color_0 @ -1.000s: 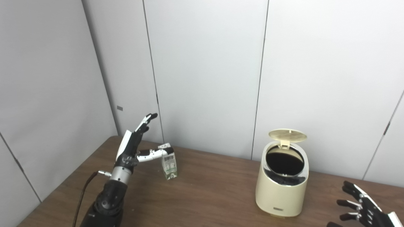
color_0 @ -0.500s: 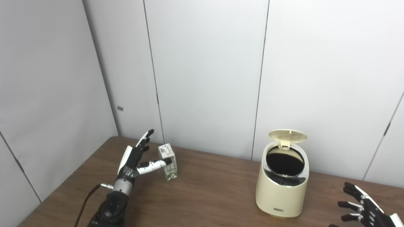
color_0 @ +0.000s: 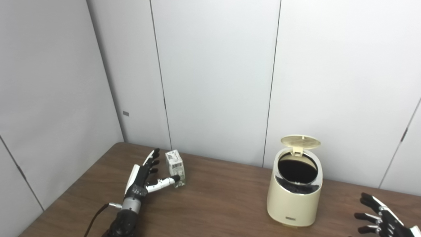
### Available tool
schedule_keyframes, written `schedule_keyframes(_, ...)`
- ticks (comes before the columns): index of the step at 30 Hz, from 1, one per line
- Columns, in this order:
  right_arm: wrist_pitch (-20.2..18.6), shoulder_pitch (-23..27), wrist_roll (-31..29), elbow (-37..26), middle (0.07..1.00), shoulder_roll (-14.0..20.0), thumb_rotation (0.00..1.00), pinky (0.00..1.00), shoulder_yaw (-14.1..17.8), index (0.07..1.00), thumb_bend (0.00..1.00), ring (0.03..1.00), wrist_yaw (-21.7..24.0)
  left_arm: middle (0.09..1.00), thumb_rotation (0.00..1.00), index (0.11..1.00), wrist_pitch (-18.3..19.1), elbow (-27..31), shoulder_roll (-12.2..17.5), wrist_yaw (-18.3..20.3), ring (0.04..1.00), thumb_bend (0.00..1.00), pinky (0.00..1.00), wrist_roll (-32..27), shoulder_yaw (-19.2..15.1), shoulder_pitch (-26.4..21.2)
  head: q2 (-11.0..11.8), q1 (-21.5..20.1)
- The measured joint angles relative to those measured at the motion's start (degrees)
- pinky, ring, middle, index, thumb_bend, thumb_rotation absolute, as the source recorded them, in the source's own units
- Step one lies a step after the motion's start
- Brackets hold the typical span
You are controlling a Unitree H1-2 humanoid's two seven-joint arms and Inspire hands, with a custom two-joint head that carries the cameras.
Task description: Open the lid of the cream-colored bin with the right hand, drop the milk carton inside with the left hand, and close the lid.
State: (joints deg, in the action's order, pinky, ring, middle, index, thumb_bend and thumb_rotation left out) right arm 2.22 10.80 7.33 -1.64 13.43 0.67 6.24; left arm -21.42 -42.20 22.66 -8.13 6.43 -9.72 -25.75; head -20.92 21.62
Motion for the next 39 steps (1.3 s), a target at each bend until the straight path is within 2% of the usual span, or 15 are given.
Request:
schedule_keyframes(3, 0.06, -0.28, -0.14, 0.01, 0.868, 0.81, 0.39, 0.58, -0.04, 0.851, 0.86, 0.741, 0.69, 0.918, 0.33, 0.994, 0.25, -0.02, -0.61, -0.05, 0.877, 0.92, 0.84, -0.41, -0.02, -0.41, 0.0, -0.18)
schedule_keyframes(14, 0.13, -0.41, -0.55, 0.01, 0.878, 1.08, 0.4, 0.59, -0.03, 0.857, 0.88, 0.748, 0.85, 0.874, 0.24, 0.956, 0.0, -3.78, -1.08, 0.1, 0.852, 0.9, 0.81, -2.56, -0.1, -2.7, -0.18, -0.79)
schedule_keyframes(19, 0.13, -0.6, -0.55, -0.1, 0.879, 1.06, 0.39, 0.59, -0.03, 0.86, 0.87, 0.754, 0.85, 0.852, 0.24, 0.938, 0.0, -3.79, -1.15, 0.1, 0.829, 0.9, 0.8, -2.7, 0.24, -2.83, -0.53, -0.97)
schedule_keyframes(20, 0.1, -0.66, -0.54, -0.25, 0.878, 1.06, 0.38, 0.59, -0.03, 0.86, 0.86, 0.754, 0.85, 0.835, 0.23, 0.914, 0.0, -3.83, -1.17, 0.07, 0.811, 0.9, 0.76, -2.68, 0.35, -2.88, -0.53, -0.97)
schedule_keyframes(22, 0.08, -0.78, -0.5, -0.64, 0.875, 1.06, 0.38, 0.59, -0.03, 0.856, 0.86, 0.749, 0.84, 0.742, 0.18, 0.797, -0.01, -4.19, -1.32, -0.92, 0.71, 0.89, 0.63, -2.37, 0.47, -3.2, -0.62, -0.97)
schedule_keyframes(23, 0.05, -0.81, -0.46, -0.71, 0.874, 1.06, 0.38, 0.58, -0.02, 0.855, 0.86, 0.748, 0.84, 0.716, 0.17, 0.765, -0.01, -4.53, -1.45, -2.04, 0.681, 0.88, 0.6, -2.06, 0.47, -3.46, -0.7, -0.97)
schedule_keyframes(25, 0.04, -0.84, -0.4, -0.74, 0.872, 1.06, 0.37, 0.58, -0.01, 0.851, 0.86, 0.744, 0.84, 0.589, 0.11, 0.644, 0.0, -5.21, -1.83, -4.56, 0.539, 0.85, 0.46, -1.49, 0.42, -4.05, -0.7, -0.97)
schedule_keyframes(27, -0.02, -0.88, -0.41, -0.76, 0.874, 1.06, 0.36, 0.59, 0.01, 0.85, 0.85, 0.745, 0.84, 0.515, 0.08, 0.577, 0.16, -5.93, -2.24, -6.84, 0.465, 0.82, 0.38, -0.52, 0.43, -4.67, -0.7, -0.97)
schedule_keyframes(29, -0.38, -1.0, -0.41, -0.96, 0.876, 1.06, 0.35, 0.6, 0.06, 0.851, 0.85, 0.748, 0.84, 0.492, 0.07, 0.548, 0.65, -5.97, -2.76, -8.48, 0.446, 0.8, 0.36, -0.06, 0.45, -5.01, -0.88, -0.79)
schedule_keyframes(30, -0.57, -1.1, -0.41, -1.16, 0.877, 1.06, 0.35, 0.6, 0.08, 0.851, 0.84, 0.748, 0.84, 0.485, 0.06, 0.519, 1.13, -5.97, -3.01, -9.23, 0.436, 0.66, 0.35, 0.08, 0.46, -5.18, -0.97, -0.79)
schedule_keyframes(31, -0.64, -1.18, -0.41, -1.41, 0.877, 1.06, 0.34, 0.6, 0.08, 0.852, 0.84, 0.748, 0.84, 0.48, 0.06, 0.499, 1.79, -5.97, -3.25, -9.87, 0.43, 0.58, 0.34, 0.2, 0.53, -5.33, -0.97, -0.79)
schedule_keyframes(32, -0.64, -1.2, -0.41, -1.61, 0.877, 1.05, 0.34, 0.6, 0.07, 0.852, 0.83, 0.748, 0.84, 0.478, 0.06, 0.493, 2.26, -5.97, -3.4, -10.47, 0.428, 0.55, 0.34, 0.28, 0.59, -5.44, -0.97, -0.79)
schedule_keyframes(34, -0.63, -1.19, -0.41, -1.76, 0.878, 1.06, 0.34, 0.6, 0.09, 0.855, 0.83, 0.751, 0.83, 0.472, 0.01, 0.494, 2.87, -5.97, -3.45, -11.49, 0.43, 0.53, 0.34, 0.59, 0.95, -5.51, -0.97, -0.79)
schedule_keyframes(39, -1.2, -1.19, -0.15, -1.96, 0.878, 1.05, 0.31, 0.6, 0.08, 0.856, 0.81, 0.753, 0.83, 0.485, 0.0, 0.483, 4.41, -5.83, -3.46, -12.84, 0.425, 0.53, 0.34, 1.71, 1.94, -5.61, -1.14, -0.79)
